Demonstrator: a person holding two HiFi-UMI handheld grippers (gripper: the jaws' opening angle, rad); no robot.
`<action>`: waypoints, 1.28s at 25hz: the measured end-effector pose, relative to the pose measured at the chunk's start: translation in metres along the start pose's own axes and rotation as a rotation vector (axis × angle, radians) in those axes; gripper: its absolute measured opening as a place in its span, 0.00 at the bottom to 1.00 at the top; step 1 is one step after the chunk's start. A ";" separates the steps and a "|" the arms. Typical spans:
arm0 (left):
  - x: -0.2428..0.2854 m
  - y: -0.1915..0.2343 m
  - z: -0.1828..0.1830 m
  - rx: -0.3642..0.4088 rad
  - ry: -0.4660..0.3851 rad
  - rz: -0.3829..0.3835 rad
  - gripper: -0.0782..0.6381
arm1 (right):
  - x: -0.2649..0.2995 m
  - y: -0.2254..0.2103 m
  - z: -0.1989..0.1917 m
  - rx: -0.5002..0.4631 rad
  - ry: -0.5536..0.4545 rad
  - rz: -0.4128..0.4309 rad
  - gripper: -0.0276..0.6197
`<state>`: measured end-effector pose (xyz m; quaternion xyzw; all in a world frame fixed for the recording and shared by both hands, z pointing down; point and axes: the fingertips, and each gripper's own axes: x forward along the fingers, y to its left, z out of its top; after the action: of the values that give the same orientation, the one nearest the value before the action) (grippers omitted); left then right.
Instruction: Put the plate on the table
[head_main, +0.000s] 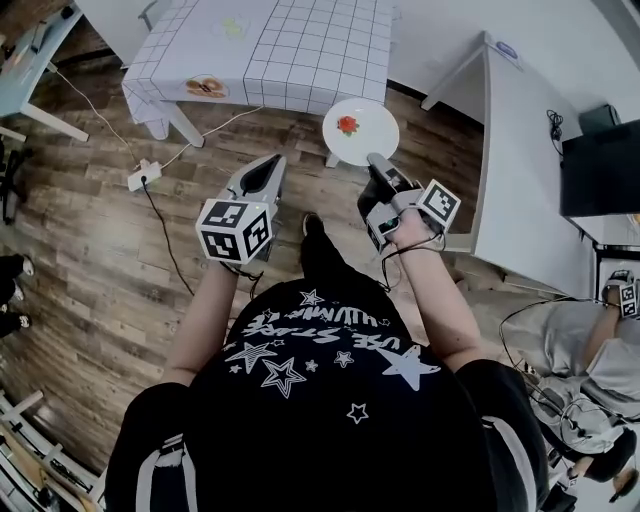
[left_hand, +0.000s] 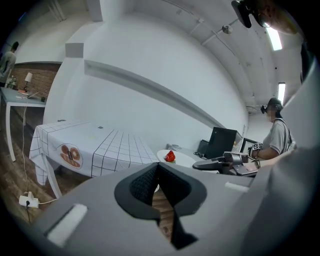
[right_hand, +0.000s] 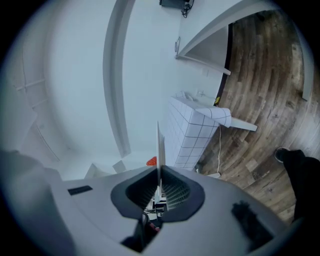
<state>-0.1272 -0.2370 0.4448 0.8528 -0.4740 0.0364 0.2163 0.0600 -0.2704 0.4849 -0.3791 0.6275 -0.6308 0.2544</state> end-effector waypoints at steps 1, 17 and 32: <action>0.007 0.002 0.002 -0.001 0.003 0.001 0.12 | 0.005 0.000 0.006 0.000 0.005 0.001 0.08; 0.091 0.023 0.030 0.019 0.013 0.044 0.12 | 0.069 -0.018 0.086 0.030 0.018 -0.006 0.08; 0.146 0.058 0.034 -0.009 0.034 0.102 0.12 | 0.142 -0.054 0.121 0.066 0.081 -0.026 0.08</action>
<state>-0.0993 -0.3928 0.4728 0.8258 -0.5131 0.0598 0.2263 0.0817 -0.4517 0.5516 -0.3528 0.6112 -0.6692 0.2328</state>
